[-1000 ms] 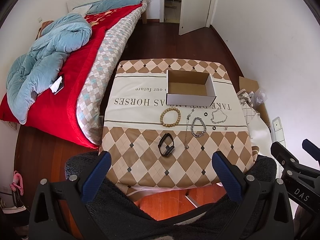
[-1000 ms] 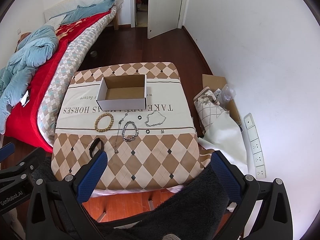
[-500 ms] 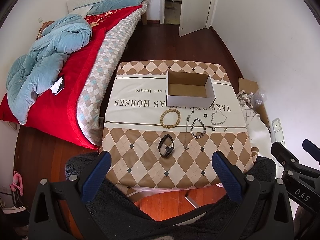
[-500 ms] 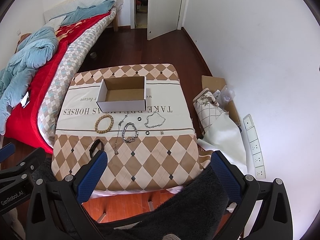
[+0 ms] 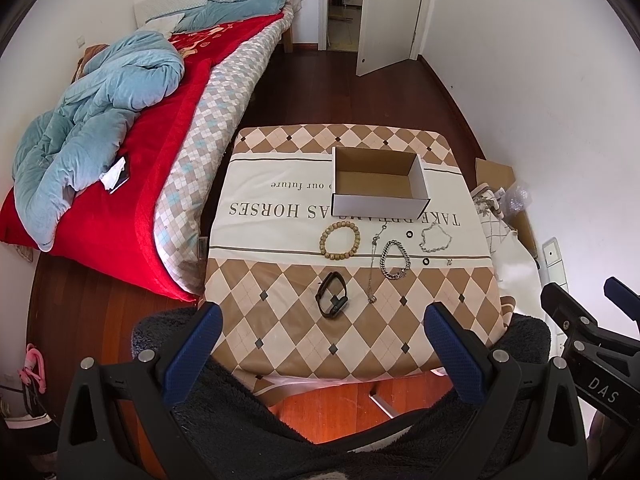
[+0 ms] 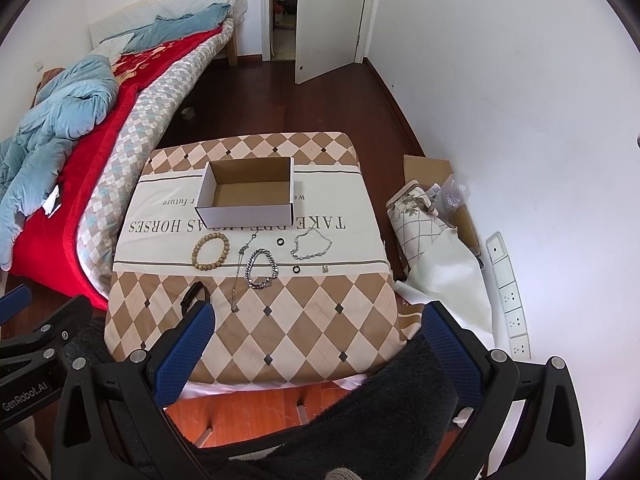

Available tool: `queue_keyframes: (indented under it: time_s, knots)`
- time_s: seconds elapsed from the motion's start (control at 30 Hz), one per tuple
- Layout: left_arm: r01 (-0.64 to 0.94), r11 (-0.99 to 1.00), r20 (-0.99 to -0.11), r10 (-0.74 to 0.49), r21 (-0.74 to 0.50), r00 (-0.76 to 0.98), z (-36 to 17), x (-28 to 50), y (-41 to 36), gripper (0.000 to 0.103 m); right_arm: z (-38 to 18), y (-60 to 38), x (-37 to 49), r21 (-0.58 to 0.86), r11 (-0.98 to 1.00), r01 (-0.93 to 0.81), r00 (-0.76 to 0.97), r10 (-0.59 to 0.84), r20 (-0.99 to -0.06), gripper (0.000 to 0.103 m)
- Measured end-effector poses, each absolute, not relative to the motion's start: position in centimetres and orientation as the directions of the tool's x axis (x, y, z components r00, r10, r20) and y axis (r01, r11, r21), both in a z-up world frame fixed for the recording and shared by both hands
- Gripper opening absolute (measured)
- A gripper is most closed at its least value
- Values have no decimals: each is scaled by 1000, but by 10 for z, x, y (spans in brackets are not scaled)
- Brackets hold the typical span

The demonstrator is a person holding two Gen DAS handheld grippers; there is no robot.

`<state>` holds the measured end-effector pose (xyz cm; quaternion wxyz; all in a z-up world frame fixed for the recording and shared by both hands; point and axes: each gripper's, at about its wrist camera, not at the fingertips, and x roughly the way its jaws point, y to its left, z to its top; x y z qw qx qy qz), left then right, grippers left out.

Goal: Organize jewelry

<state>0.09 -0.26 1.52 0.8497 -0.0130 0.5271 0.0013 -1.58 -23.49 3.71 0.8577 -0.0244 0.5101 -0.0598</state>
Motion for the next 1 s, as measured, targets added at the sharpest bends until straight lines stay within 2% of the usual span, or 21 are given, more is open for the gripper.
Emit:
queue_keyframes:
  time_s: [0.2, 0.33, 0.47, 0.6, 0.63, 0.7, 0.73, 0.8, 0.87, 0.93, 0.97, 1.0]
  knots:
    - [-20, 1000, -891, -4, -15, 455, 14, 1, -1, 103, 40, -234, -13, -87, 994, 72, 481, -110, -870, 103]
    - [-49, 997, -867, 70, 52, 494, 6, 14, 6, 103, 36, -244, -3, -57, 995, 88, 517, -95, -850, 103]
    - [-114, 986, -852, 166, 125, 497, -23, 42, 25, 103, 10, -263, 20, -24, 991, 130, 527, -90, -845, 103]
    - [-129, 982, -893, 181, 139, 413, -77, 58, 41, 102, -42, -273, 41, 31, 989, 142, 484, -42, -874, 103]
    - [-115, 986, -915, 154, 119, 372, -96, 65, 42, 102, -56, -274, 47, 42, 989, 143, 466, -30, -884, 101]
    - [-101, 988, -936, 141, 114, 322, -126, 69, 41, 102, -84, -275, 59, 68, 987, 143, 429, 0, -903, 88]
    - [-90, 990, -943, 133, 110, 306, -137, 70, 40, 102, -96, -275, 61, 75, 987, 143, 414, 9, -910, 86]
    - [-61, 994, -959, 100, 87, 266, -164, 73, 34, 95, -120, -274, 66, 95, 985, 146, 385, 32, -922, 77]
    - [-34, 997, -970, 71, 65, 232, -188, 79, 24, 87, -146, -274, 69, 108, 982, 155, 358, 46, -933, 74]
    - [-6, 999, -978, 46, 46, 205, -210, 87, 16, 85, -169, -273, 71, 117, 979, 167, 328, 57, -943, 70]
    - [3, 999, -980, 41, 42, 193, -218, 91, 15, 75, -178, -273, 73, 122, 978, 171, 314, 63, -947, 69]
    - [11, 999, -983, 35, 38, 181, -225, 95, 12, 70, -184, -271, 73, 125, 977, 176, 303, 67, -951, 69]
